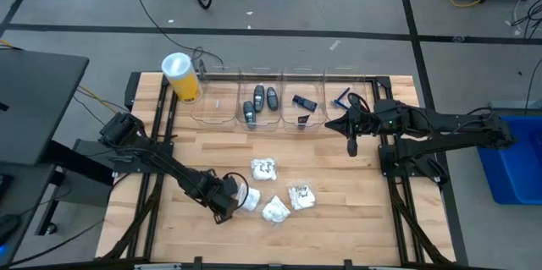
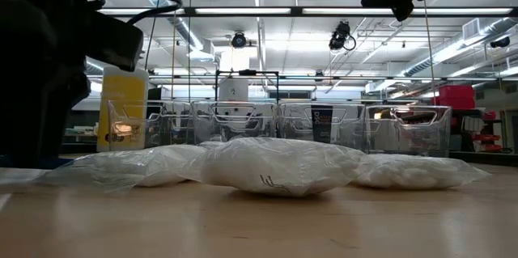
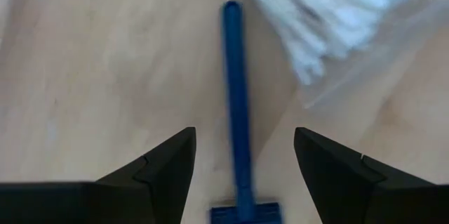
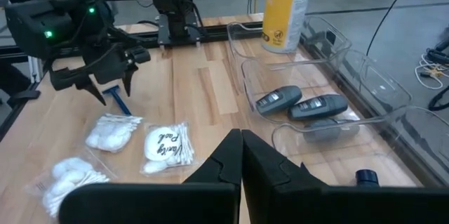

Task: Pick & Place Travel size toiletries
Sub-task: Put the blue razor into the right transparent bin

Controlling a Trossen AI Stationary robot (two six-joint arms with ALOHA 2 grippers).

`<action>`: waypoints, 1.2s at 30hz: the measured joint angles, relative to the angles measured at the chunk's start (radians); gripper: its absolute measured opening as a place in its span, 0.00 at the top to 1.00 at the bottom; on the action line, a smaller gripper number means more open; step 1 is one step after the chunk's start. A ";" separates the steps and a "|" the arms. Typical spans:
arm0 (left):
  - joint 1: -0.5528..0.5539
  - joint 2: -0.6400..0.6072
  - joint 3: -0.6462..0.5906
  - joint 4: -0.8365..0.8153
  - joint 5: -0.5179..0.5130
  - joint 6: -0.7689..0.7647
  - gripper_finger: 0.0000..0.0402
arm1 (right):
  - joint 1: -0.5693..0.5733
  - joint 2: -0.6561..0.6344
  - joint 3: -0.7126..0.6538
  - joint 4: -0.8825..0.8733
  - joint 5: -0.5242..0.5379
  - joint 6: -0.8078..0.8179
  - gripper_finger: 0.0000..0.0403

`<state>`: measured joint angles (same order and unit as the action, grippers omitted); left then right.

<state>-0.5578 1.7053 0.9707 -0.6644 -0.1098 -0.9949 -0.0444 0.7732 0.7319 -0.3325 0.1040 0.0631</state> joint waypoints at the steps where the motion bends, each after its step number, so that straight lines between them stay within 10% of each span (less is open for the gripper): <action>1: 0.000 0.000 0.000 -0.006 -0.006 -0.001 0.37 | 0.000 0.000 0.000 0.000 0.000 0.000 0.98; 36: 0.000 0.017 0.000 0.011 0.088 0.049 0.83 | 0.000 0.000 0.000 -0.001 0.000 -0.019 0.98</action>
<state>-0.5575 1.7222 0.9707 -0.6529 -0.0219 -0.9459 -0.0444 0.7734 0.7319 -0.3336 0.1036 0.0444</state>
